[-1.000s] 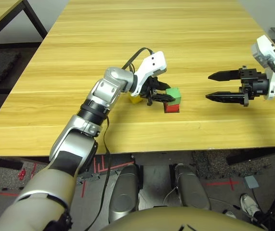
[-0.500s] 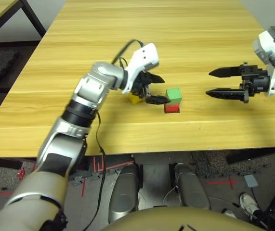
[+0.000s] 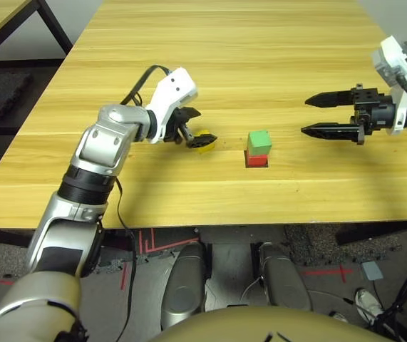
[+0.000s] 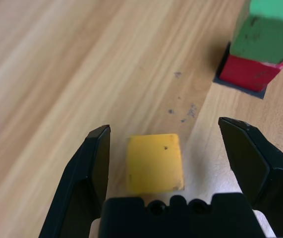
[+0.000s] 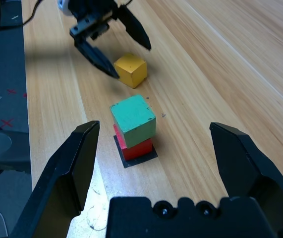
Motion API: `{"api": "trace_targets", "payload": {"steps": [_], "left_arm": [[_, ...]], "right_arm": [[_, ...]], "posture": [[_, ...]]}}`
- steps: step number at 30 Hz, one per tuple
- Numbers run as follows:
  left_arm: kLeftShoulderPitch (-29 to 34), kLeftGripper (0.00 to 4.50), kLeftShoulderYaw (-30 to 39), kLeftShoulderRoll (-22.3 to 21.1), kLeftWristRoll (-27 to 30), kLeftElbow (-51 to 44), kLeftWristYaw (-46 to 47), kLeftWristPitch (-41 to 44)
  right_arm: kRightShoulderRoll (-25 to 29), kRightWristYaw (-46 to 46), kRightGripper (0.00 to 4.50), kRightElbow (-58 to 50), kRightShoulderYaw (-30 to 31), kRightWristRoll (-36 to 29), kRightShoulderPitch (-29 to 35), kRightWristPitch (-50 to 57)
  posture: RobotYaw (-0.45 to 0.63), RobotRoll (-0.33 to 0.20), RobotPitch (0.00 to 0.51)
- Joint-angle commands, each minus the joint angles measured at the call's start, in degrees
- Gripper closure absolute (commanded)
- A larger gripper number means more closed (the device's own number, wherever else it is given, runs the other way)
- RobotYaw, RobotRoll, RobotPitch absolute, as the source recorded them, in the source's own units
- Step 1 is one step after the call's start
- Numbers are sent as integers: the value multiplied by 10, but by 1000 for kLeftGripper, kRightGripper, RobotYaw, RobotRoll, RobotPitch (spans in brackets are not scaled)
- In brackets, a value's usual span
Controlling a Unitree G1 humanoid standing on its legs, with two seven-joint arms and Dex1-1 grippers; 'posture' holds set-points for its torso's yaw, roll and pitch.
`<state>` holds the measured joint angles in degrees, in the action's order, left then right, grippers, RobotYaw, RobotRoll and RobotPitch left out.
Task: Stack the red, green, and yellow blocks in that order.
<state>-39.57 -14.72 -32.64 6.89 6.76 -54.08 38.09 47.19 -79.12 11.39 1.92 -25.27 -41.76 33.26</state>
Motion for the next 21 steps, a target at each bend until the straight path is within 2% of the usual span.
{"api": "trace_targets", "payload": {"steps": [1,9,11,14,18,21], "left_arm": [[7,40,-23,4,-21,19,0,-26],[-6,40,-25,11,-69,116,37,-78],[-11,212,-18,11,-73,130,45,-74],[-13,1188,-12,7,-72,129,43,-59],[-20,2496,0,0,-49,75,20,-8],[-36,2497,12,-3,-18,18,-7,44]], "right_arm": [[3,3,0,-10,2,2,6,5],[-3,15,0,-25,-2,-4,14,13],[-5,17,0,-26,-2,-5,15,12],[-7,19,0,-27,-3,-6,16,12],[-6,17,0,-22,-2,-3,15,9],[-7,17,0,-22,-1,-4,16,10]], "posture": [[201,-117,106],[197,-107,103],[198,-105,102],[202,-105,101],[216,-104,102],[226,-101,100]]}}
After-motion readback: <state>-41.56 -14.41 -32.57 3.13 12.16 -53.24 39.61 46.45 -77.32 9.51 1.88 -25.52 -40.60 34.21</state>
